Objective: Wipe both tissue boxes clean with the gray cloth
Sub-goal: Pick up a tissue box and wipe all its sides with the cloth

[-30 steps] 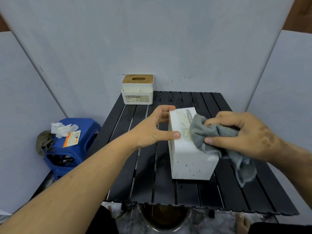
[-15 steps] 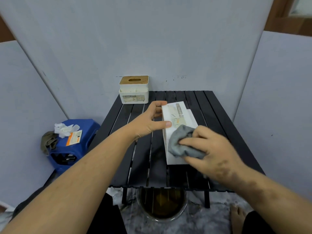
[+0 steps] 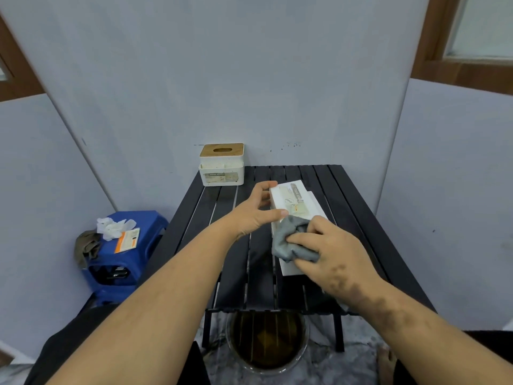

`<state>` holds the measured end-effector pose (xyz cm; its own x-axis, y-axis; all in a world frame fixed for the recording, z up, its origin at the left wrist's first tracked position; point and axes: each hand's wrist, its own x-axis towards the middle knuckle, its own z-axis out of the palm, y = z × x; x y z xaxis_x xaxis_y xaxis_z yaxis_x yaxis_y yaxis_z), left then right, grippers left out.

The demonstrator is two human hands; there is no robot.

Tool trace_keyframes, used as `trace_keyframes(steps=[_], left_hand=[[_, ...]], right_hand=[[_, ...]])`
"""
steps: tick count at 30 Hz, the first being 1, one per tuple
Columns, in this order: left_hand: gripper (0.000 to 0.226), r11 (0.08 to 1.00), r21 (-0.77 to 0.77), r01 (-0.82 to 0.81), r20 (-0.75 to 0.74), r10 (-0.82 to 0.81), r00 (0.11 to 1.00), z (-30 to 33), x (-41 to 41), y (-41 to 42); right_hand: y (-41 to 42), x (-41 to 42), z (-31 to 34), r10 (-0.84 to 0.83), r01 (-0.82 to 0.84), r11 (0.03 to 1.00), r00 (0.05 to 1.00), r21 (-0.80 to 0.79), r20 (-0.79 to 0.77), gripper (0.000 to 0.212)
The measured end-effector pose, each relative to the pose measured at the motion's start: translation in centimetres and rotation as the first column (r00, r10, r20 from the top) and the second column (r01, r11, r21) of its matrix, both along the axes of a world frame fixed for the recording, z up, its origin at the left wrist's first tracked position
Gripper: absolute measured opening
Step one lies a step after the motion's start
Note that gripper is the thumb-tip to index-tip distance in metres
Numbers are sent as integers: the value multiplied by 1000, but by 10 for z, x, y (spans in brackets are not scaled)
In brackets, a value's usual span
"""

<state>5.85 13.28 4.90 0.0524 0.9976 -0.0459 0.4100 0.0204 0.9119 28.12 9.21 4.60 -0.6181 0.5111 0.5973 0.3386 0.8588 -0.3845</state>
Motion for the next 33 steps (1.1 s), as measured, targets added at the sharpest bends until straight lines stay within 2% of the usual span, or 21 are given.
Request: trace_keyframes(steps=[2, 4, 7, 10, 14, 17, 19, 22, 24, 26, 29, 33], left_hand=[[95, 1000, -6, -3, 1, 3, 1000, -2, 0, 1], [94, 1000, -14, -17, 10, 17, 1000, -1, -1, 1], [96, 999, -32, -39, -5, 39, 999, 1, -1, 4], [86, 998, -51, -31, -67, 28, 997, 5, 0, 7], [87, 996, -81, -20, -243, 0, 970, 29, 1, 4], [82, 998, 2, 69, -384, -62, 921, 58, 7, -3], [85, 972, 16, 236, -523, -193, 830, 77, 15, -6], [98, 905, -100, 414, -796, -322, 512, 94, 34, -2], [100, 865, -178, 469, -894, -341, 290, 98, 48, 2], [97, 828, -205, 521, -930, -330, 159, 98, 59, 6], [88, 805, -196, 560, -942, -314, 122, 96, 62, 12], [83, 805, -156, 572, -943, -295, 158, 96, 58, 14]], right_hand=[[1, 3, 4, -86, 95, 993, 990, -73, 108, 23], [13, 21, 6, -182, 201, 977, 962, -75, 204, 28], [29, 47, 16, -199, 229, 944, 969, -238, 146, 24], [39, 68, 23, -232, 266, 886, 964, -380, 134, 34], [47, 86, 22, -264, 221, 829, 964, -514, -13, 28], [52, 89, 21, -273, 157, 787, 956, -597, -108, 24], [55, 91, 21, -246, 81, 752, 955, -654, -165, 19], [64, 91, 15, -276, 72, 724, 942, -686, -193, 16], [70, 91, 10, -306, 84, 701, 933, -709, -191, 15], [73, 90, 4, -319, 94, 679, 931, -728, -178, 14], [75, 88, -5, -335, 119, 670, 929, -733, -155, 12], [75, 84, -12, -349, 147, 667, 928, -731, -132, 13]])
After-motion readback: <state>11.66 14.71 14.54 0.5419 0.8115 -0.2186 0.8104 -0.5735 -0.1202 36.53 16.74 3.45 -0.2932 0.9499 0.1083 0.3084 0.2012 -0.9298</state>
